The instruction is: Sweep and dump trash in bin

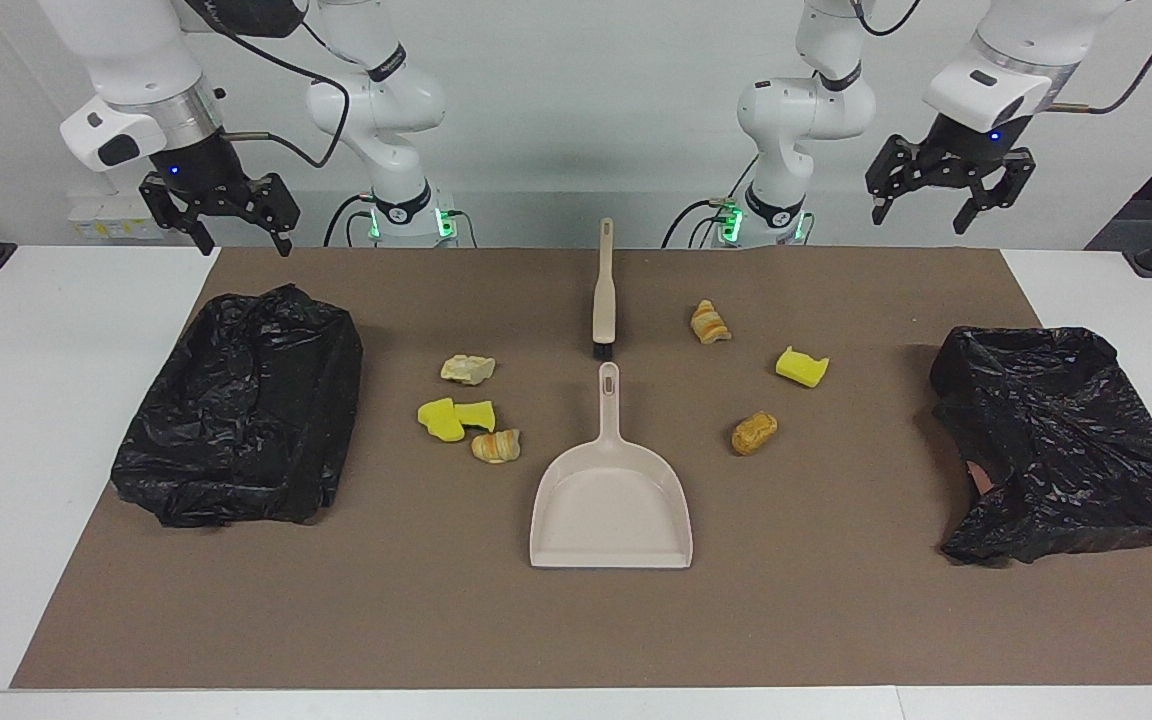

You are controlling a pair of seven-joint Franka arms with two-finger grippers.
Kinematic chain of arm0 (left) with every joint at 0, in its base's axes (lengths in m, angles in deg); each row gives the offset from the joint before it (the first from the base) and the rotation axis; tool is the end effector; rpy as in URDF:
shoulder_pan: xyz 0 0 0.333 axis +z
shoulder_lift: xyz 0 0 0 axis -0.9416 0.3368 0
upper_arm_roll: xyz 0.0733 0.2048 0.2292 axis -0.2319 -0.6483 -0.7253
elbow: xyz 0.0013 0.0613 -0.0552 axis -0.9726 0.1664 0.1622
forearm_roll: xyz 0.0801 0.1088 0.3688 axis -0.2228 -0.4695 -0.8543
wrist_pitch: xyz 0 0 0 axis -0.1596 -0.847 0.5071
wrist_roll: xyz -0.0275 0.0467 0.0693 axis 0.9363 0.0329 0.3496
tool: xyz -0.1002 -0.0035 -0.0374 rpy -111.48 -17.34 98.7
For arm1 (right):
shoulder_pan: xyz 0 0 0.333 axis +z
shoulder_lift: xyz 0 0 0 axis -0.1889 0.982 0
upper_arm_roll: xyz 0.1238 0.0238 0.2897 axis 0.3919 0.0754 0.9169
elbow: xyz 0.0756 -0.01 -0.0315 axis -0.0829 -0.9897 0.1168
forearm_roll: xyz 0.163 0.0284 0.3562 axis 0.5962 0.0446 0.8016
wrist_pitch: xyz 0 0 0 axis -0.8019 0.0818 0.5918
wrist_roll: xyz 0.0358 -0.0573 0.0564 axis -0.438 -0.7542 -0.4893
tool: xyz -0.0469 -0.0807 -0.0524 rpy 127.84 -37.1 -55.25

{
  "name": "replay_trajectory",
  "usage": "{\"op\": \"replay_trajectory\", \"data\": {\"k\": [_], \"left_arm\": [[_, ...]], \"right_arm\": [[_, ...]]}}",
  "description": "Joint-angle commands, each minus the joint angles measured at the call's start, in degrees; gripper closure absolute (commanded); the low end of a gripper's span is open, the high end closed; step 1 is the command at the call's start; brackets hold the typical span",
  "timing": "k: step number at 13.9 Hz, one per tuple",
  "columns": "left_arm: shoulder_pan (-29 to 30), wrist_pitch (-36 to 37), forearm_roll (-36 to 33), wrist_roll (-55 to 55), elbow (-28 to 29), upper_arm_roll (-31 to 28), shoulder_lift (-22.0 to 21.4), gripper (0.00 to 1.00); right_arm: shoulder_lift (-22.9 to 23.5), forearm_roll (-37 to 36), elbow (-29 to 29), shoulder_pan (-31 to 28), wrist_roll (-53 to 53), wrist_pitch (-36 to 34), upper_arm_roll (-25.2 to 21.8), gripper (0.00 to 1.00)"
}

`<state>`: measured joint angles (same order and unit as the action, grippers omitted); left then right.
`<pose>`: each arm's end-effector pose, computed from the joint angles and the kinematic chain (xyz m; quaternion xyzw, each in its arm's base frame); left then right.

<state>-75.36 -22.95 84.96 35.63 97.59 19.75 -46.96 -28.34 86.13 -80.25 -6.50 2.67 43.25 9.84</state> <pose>0.5084 -0.1037 0.6846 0.9922 -0.1243 -0.0006 0.0010 0.5271 -0.0300 0.6378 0.9998 -0.0170 0.0070 0.0014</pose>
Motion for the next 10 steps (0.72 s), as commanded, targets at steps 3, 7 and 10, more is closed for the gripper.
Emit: {"op": "replay_trajectory", "data": {"k": [3, 7, 10], "left_arm": [[-0.1, -6.2, 0.6, 2.0, 16.7, 6.4, -10.5, 0.0], [-0.1, -12.2, 4.2, 4.8, 28.3, 12.8, -16.0, 0.0], [-0.1, -17.4, 7.5, 10.1, 34.8, 19.8, -16.7, 0.0]], "right_arm": [[-0.7, 0.9, 0.0, -0.2, -1.5, -1.5, 0.0, 0.0], [-1.1, 0.9, -0.5, -0.2, -1.5, -1.5, 0.0, 0.0], [-1.2, 0.9, -0.6, -0.2, -1.5, -1.5, 0.0, 0.0]]}}
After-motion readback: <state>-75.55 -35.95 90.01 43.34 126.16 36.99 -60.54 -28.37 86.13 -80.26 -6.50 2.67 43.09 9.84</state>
